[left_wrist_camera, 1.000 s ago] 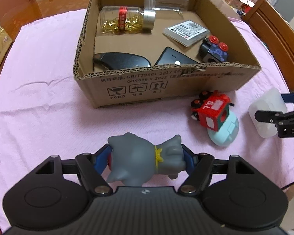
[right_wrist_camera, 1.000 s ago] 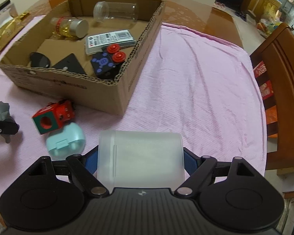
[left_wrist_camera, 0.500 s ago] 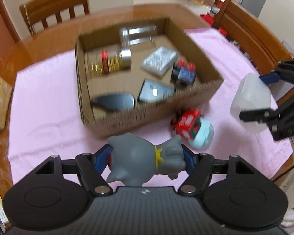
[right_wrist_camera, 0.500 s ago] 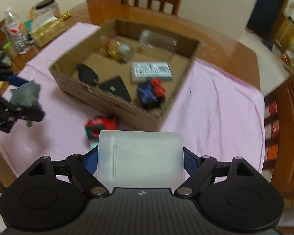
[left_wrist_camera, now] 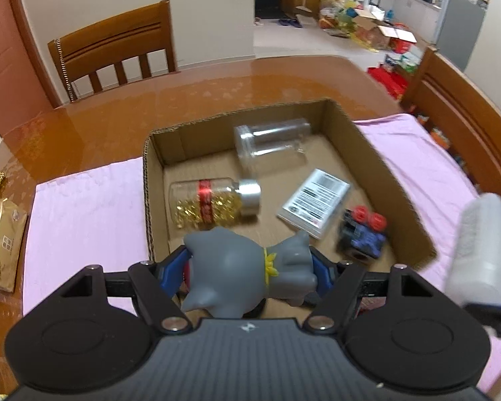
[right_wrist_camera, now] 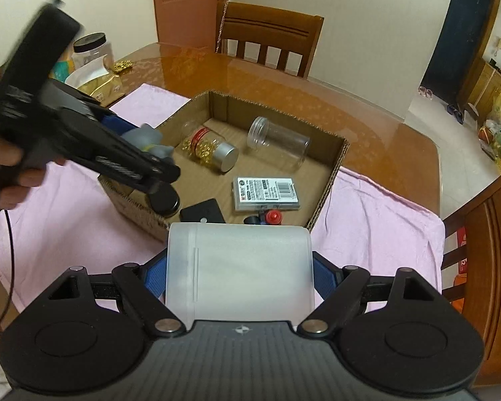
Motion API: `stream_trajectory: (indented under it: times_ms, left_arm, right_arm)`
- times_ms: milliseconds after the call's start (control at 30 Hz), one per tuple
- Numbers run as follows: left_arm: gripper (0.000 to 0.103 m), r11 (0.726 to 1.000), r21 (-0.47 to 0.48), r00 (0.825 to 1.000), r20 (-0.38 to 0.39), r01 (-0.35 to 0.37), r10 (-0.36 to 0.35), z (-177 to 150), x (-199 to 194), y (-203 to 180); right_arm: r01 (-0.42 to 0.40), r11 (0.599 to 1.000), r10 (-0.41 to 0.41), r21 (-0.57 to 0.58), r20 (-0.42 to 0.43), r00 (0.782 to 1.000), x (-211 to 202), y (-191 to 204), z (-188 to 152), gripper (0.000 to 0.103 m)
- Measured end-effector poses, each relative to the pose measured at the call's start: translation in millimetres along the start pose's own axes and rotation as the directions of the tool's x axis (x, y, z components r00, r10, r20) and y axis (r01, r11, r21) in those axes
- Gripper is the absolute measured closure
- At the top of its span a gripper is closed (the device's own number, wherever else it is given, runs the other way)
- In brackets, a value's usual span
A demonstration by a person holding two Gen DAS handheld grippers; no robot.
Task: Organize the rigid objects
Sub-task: 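Carry the figurine and white box into the cardboard box and release both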
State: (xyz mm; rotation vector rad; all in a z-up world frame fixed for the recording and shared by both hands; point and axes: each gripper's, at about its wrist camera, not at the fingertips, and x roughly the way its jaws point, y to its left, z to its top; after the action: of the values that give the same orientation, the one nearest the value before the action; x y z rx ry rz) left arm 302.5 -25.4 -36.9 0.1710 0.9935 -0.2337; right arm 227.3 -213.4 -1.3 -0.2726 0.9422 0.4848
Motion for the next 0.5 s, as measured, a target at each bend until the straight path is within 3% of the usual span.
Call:
stream_trajectory:
  times_ms: [133,200,500]
  left_arm:
    - [0.027,1.0,-0.021,1.0,0.012,-0.013,0.013,5.3,16.0,2.6]
    - [0.016,0.999,-0.037,0.999,0.045,-0.022,0.024,6.2,14.5,4.8]
    - [0.006,0.995,-0.09,0.988,0.141,-0.046,0.058,-5.8,-28.4,27.8]
  right_arm:
    - [0.012,1.0,-0.012,0.01,0.009,1.0,3.7,-0.9,5.6,0.016]
    - [0.015,1.0,-0.015,0.016,0.01,1.0,6.4,-2.5,8.6,0.016]
    - [0.025,1.0,-0.025,0.013,0.011,1.0,21.3,-4.5,26.8,0.016]
